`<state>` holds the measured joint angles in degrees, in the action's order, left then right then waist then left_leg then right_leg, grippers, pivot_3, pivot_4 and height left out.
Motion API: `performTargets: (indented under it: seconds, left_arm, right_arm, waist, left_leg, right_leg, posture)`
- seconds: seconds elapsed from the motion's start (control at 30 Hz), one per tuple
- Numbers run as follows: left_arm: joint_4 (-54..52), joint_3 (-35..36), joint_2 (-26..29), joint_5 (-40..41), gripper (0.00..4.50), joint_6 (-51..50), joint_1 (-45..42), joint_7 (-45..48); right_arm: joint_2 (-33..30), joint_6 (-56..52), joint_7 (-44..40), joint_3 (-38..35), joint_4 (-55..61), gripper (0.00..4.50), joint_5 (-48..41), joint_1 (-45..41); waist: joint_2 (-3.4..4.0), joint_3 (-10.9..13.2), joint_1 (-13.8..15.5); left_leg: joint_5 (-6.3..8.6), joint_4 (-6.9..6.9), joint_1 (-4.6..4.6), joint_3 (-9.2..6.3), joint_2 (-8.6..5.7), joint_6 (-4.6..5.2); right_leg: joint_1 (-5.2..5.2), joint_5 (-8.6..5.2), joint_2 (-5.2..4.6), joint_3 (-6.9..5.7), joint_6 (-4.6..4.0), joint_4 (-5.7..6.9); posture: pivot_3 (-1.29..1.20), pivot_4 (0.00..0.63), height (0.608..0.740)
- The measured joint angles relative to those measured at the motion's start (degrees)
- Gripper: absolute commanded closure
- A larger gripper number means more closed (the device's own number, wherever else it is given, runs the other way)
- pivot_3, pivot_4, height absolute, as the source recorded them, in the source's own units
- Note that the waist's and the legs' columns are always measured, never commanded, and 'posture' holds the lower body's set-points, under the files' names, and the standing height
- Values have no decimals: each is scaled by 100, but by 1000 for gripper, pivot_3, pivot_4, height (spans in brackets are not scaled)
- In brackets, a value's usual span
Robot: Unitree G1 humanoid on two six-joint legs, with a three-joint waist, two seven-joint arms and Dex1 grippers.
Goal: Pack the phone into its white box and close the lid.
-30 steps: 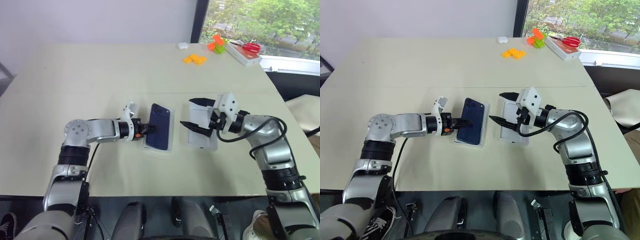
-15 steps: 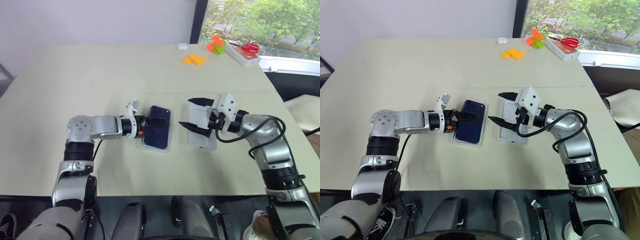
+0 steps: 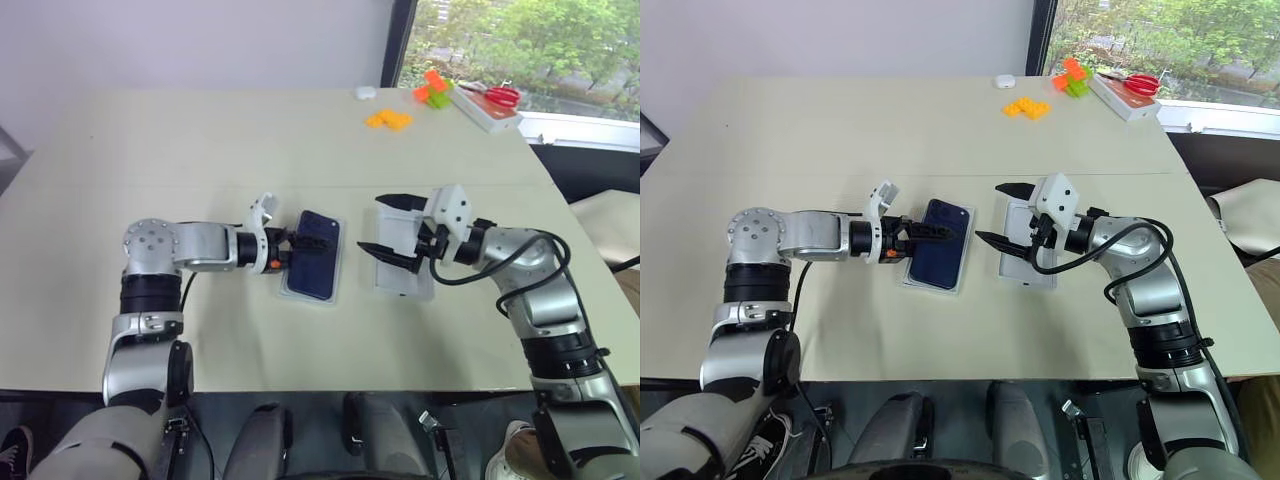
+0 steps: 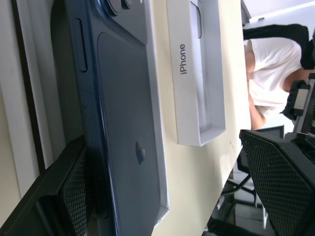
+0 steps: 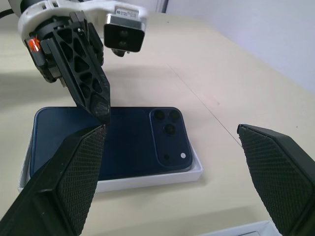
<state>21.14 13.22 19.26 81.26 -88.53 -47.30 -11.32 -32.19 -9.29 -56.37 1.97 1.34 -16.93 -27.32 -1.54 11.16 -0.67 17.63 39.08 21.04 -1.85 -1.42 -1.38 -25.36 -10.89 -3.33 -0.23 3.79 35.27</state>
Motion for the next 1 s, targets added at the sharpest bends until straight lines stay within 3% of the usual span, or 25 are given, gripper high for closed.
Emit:
performTargets:
  seconds: [0.4,0.8,0.97,1.0]
  left_arm:
    - [-184,162,323,126,33,-348,-146,-192]
    - [-350,44,1229,1291,33,-291,-65,-462]
    - [-1326,-129,1308,901,33,80,163,-75]
    - [-1550,-165,1280,738,6,197,302,45]
  right_arm:
    - [21,93,6,32,-59,0,48,-21]
    - [111,109,6,117,-68,0,48,-33]
    - [337,-59,117,125,-57,0,-22,-149]
    - [410,-119,161,133,-35,257,-26,-147]
  waist:
    - [1,0,-10]
    - [2,1,-5]
    - [2,1,-2]
    - [2,1,-3]
  left_leg:
    - [0,-1,4,-1,0,-2]
    - [0,-1,6,-3,0,-2]
    - [-5,-2,8,-1,-4,-12]
    - [-7,-4,7,-1,-4,-14]
  right_leg:
    - [-5,0,0,0,1,-2]
    - [-7,0,-7,0,1,-2]
    - [-7,1,-11,1,0,-4]
    - [-7,0,-12,2,0,-4]
  posture:
    - [0,150,740]
    - [0,150,740]
    - [0,150,740]
    - [0,150,740]
